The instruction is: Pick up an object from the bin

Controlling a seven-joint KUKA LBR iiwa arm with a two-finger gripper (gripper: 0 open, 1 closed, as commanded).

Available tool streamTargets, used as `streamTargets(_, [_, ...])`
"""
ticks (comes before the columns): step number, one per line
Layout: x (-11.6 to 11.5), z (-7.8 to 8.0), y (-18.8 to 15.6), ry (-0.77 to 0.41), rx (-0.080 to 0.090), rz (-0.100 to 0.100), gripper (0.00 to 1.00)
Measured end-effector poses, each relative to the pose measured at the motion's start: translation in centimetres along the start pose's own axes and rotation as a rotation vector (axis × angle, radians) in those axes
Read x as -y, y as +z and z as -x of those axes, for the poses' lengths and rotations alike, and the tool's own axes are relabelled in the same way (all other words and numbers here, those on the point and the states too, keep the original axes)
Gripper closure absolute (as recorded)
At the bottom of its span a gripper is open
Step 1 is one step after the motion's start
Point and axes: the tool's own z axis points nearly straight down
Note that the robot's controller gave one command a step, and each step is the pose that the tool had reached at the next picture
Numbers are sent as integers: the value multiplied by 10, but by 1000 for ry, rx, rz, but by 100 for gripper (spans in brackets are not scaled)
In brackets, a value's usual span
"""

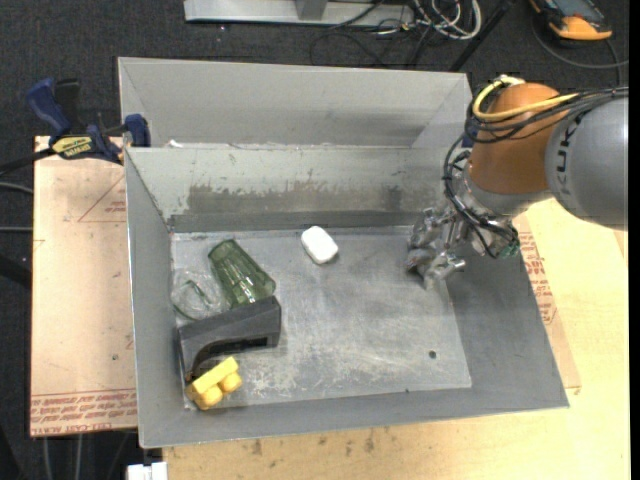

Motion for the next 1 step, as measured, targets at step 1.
streamTargets(1, [0, 0, 0, 0, 0, 0, 100])
